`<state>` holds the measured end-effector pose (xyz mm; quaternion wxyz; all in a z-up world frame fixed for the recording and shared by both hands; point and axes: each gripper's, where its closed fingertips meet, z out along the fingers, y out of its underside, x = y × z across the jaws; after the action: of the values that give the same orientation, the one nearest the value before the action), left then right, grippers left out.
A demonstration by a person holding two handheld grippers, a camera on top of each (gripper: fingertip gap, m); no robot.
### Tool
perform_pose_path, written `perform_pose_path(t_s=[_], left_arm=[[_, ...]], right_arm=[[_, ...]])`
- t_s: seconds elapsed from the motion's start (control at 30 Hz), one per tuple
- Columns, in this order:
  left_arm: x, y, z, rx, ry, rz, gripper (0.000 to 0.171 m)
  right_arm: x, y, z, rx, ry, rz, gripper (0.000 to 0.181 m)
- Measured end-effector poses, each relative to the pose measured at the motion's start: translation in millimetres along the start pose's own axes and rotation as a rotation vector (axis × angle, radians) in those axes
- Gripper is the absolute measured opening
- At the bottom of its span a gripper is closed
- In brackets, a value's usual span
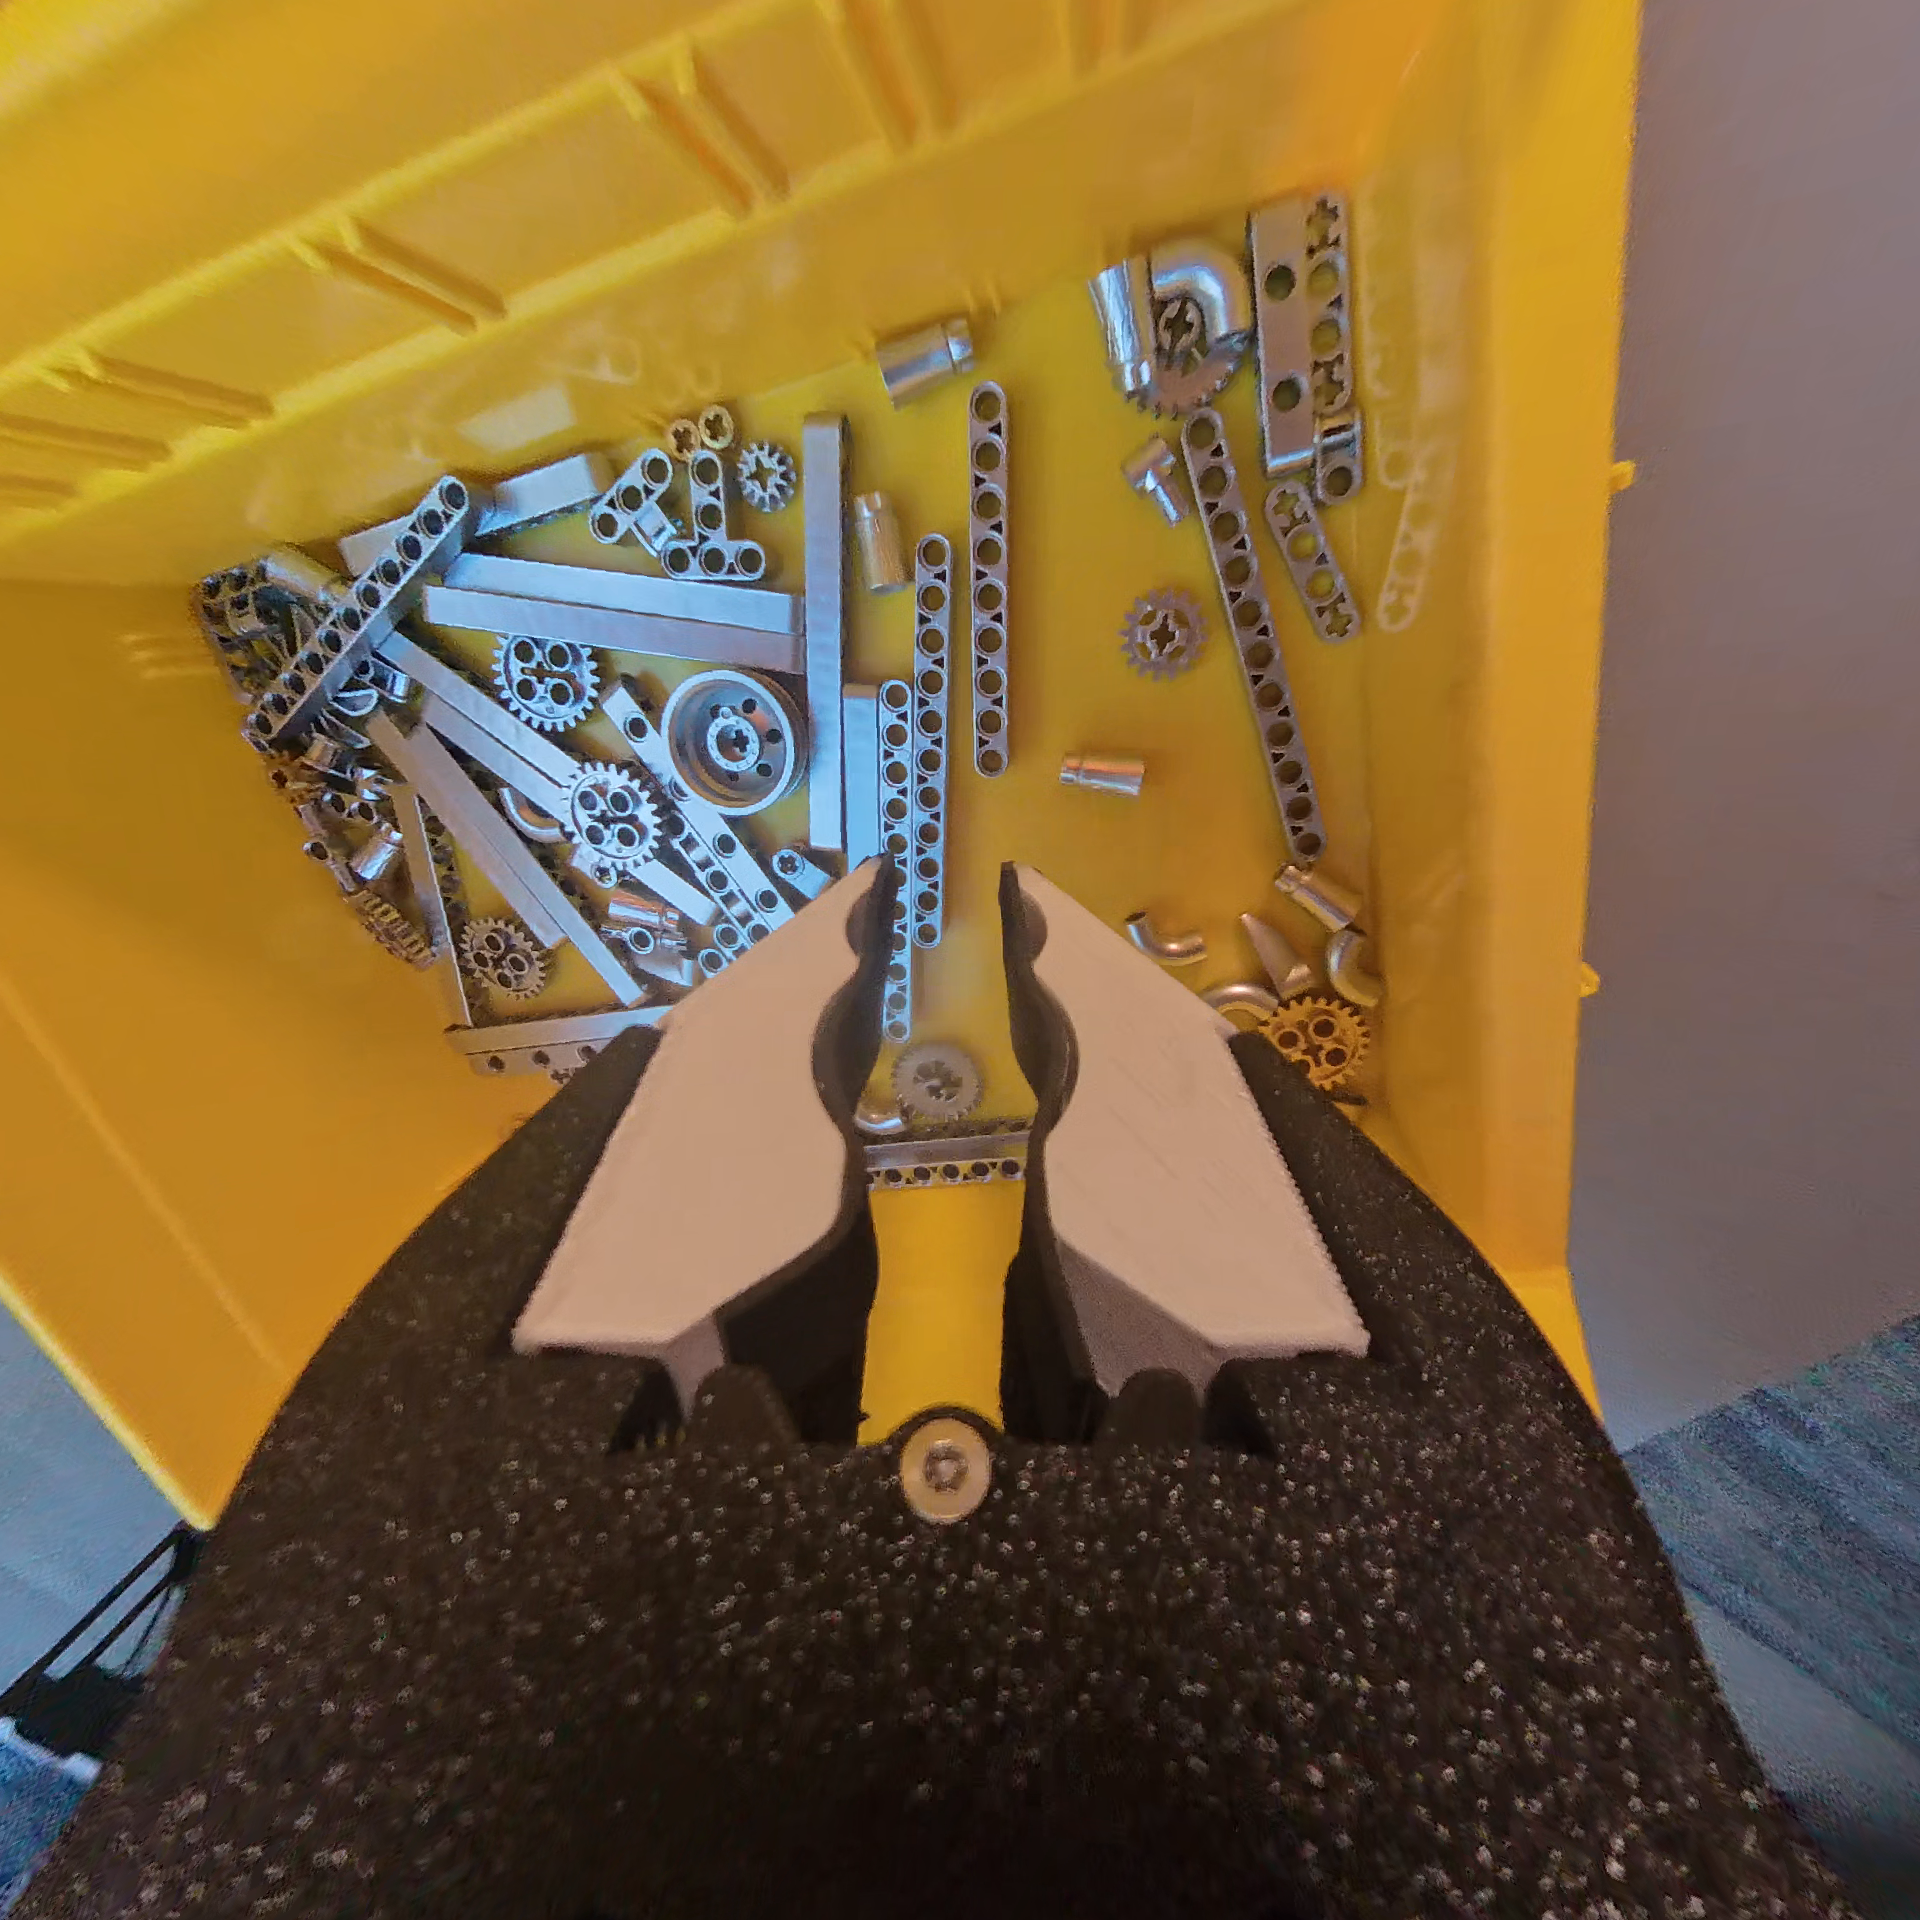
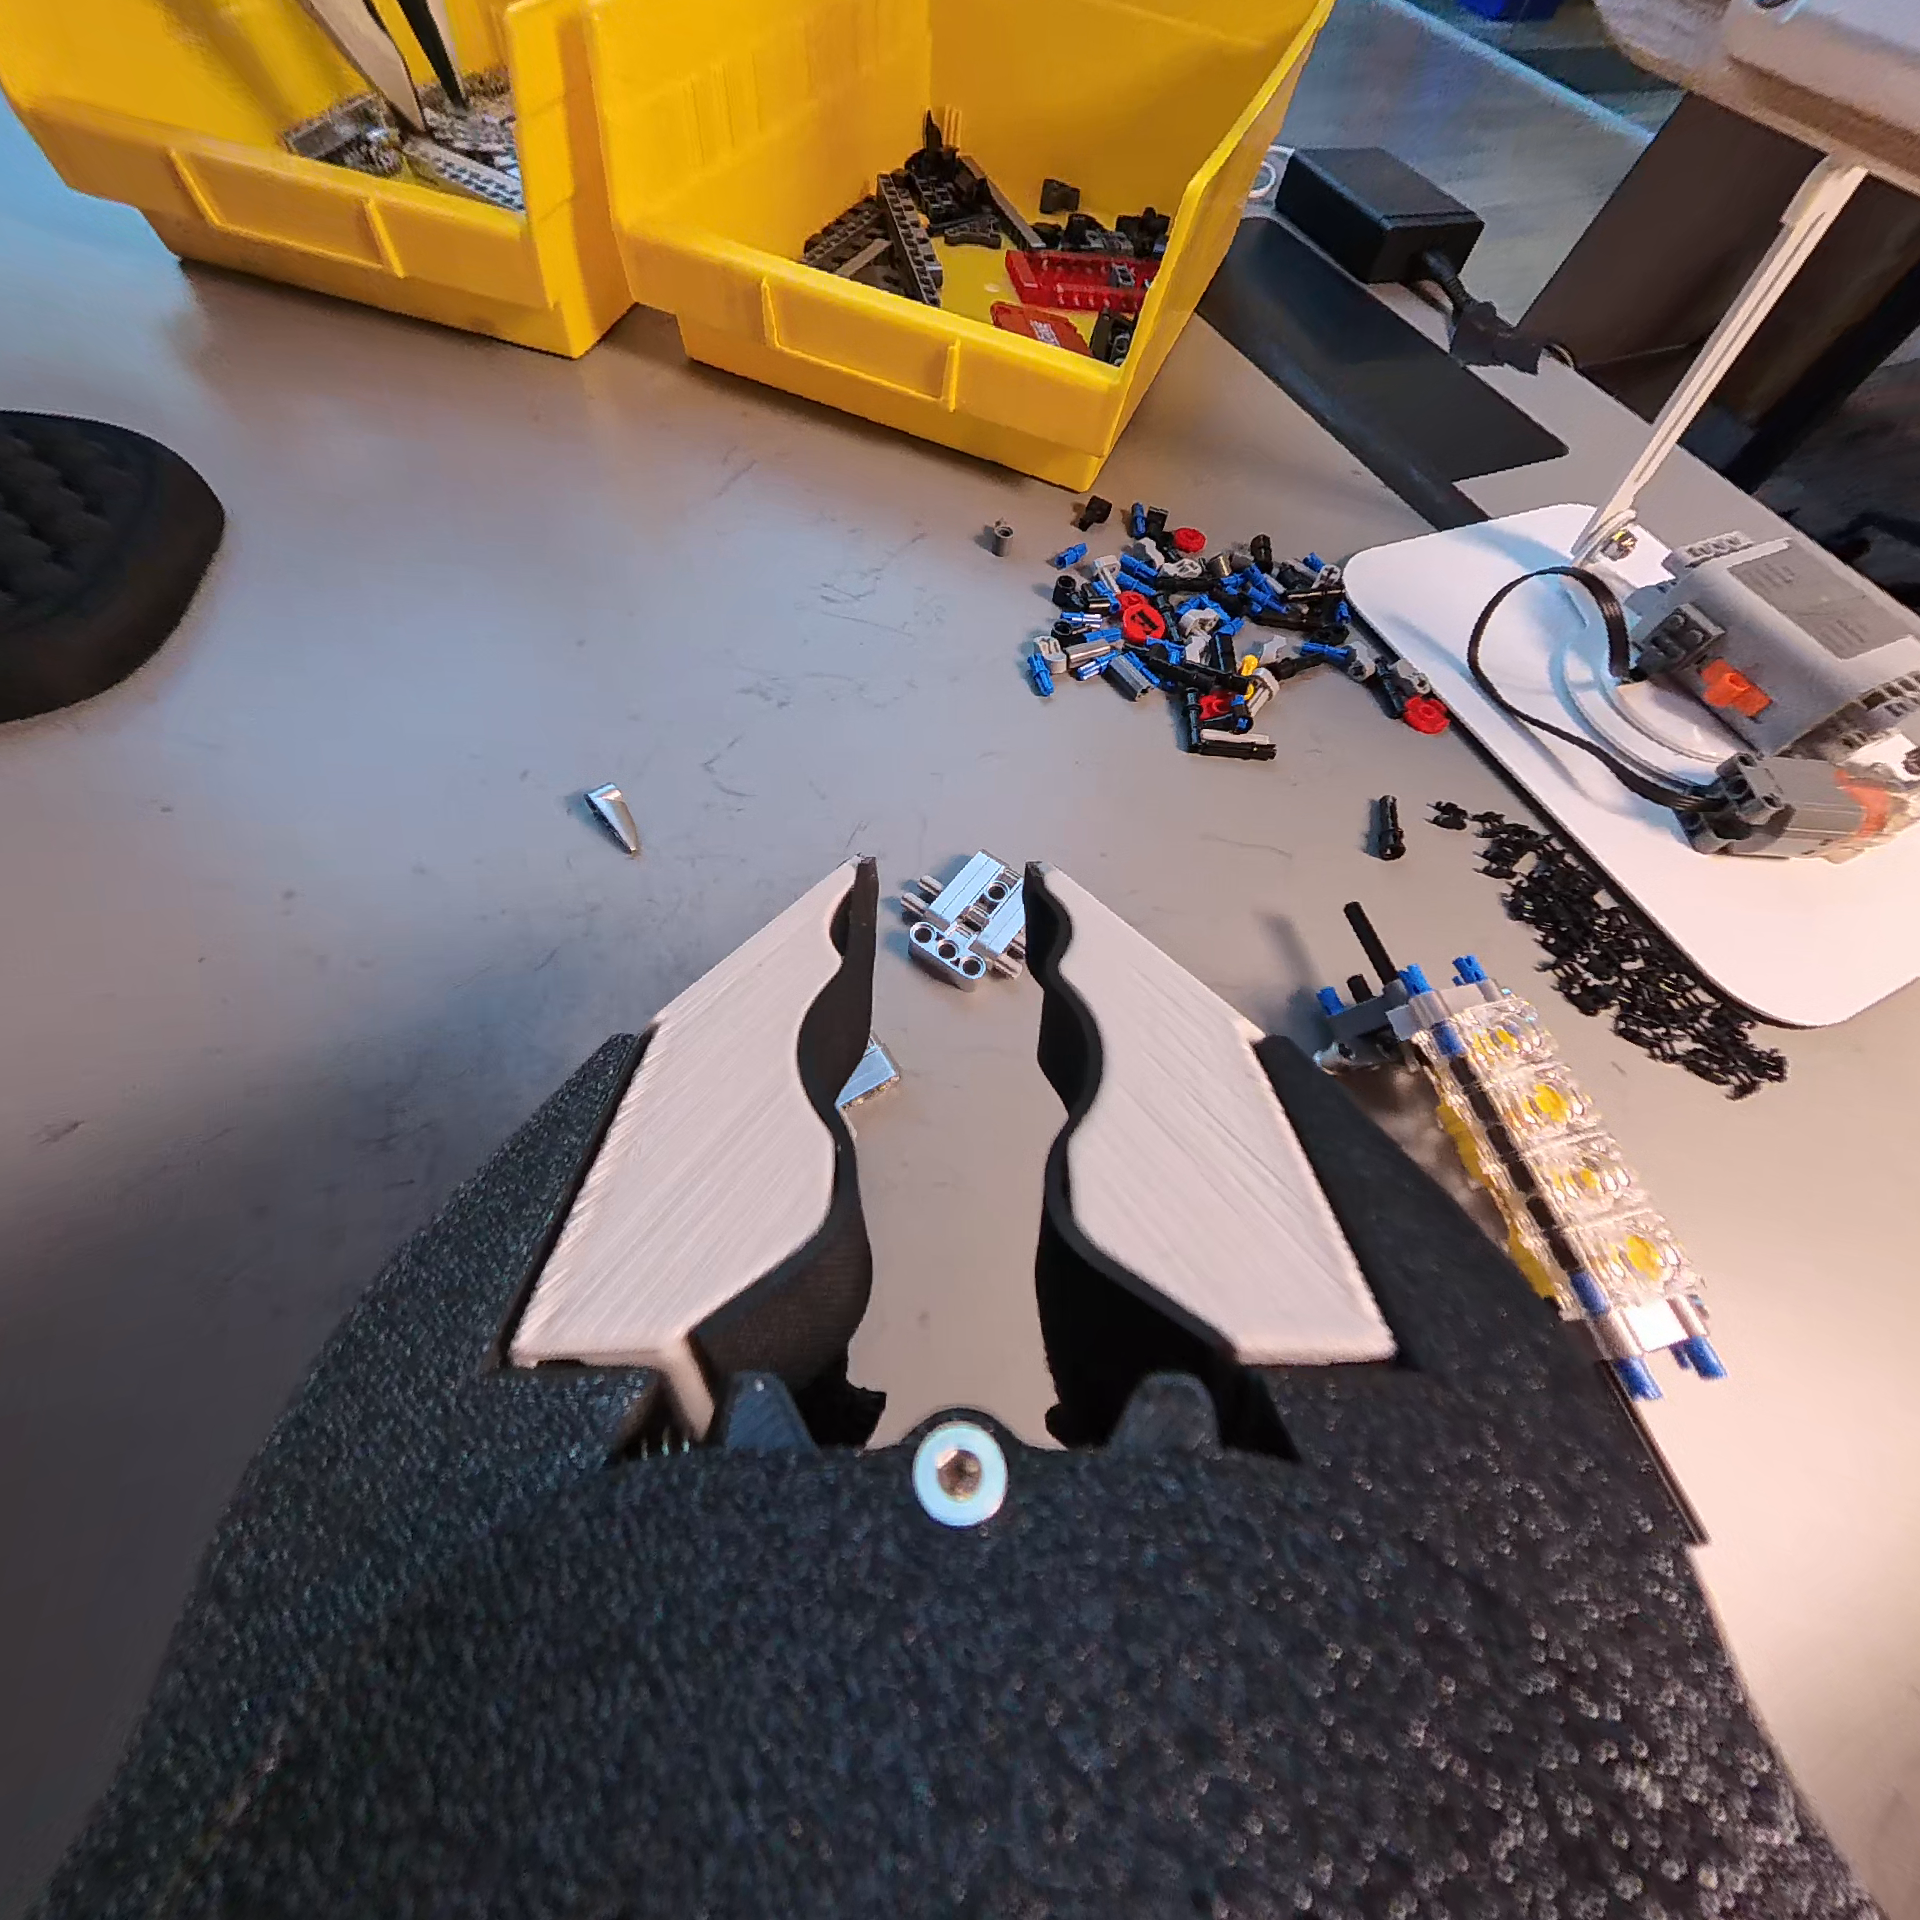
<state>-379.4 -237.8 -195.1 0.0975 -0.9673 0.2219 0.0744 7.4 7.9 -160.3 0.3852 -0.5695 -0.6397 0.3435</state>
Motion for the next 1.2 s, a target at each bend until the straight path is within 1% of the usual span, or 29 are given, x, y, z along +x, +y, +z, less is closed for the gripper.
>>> perform_pose_path(t_s=[0.07,0.17,0.23,0.27,0.33,0.37,0.4,0.47,0.53,0.67,0.77,0.87,0.97,1.07,1.2], left_arm=[[9,-7,-11,0.056,0.044,-0.027,0.020],[39,-30,-33,0.200,0.191,-0.085,0.026],[60,-41,-41,0.247,0.259,-0.112,0.034],[66,-40,-40,0.228,0.256,-0.112,0.035],[75,-26,-32,0.126,0.212,-0.079,0.036],[76,-18,-28,0.078,0.186,-0.066,0.034],[73,-11,-26,0.036,0.154,-0.065,0.031],[62,-2,-25,-0.011,0.111,-0.079,0.020],[51,12,-20,-0.095,0.091,-0.091,0.020],[60,24,-4,-0.221,0.202,-0.096,0.020],[67,32,7,-0.300,0.252,-0.075,0.020],[73,35,13,-0.323,0.297,-0.085,0.019],[72,35,16,-0.320,0.286,-0.091,0.016],[68,35,17,-0.320,0.263,-0.097,0.008],[66,36,17,-0.316,0.243,-0.081,0.007]], right_arm=[[-1,0,-1,0.006,0.001,0.000,0.028],[-2,-2,-6,0.031,0.006,0.002,0.027],[-2,-3,-10,0.051,0.012,0.004,0.027],[-3,-4,-13,0.065,0.014,0.003,0.027],[-4,-7,-19,0.091,0.016,-0.002,0.027],[-4,-8,-22,0.103,0.017,-0.005,0.027],[-5,-10,-26,0.117,0.018,-0.010,0.027],[-7,-13,-34,0.150,0.019,-0.016,0.027],[-9,-17,-39,0.181,0.017,-0.016,0.027],[-13,-21,-46,0.212,0.017,-0.034,0.027],[-13,-22,-54,0.232,0.029,-0.032,0.027],[-9,-18,-61,0.236,0.050,-0.018,0.027],[-5,-12,-63,0.238,0.061,0.008,0.027],[-3,-8,-61,0.232,0.059,0.017,0.027],[-6,-9,-57,0.230,0.044,0.009,0.027]])
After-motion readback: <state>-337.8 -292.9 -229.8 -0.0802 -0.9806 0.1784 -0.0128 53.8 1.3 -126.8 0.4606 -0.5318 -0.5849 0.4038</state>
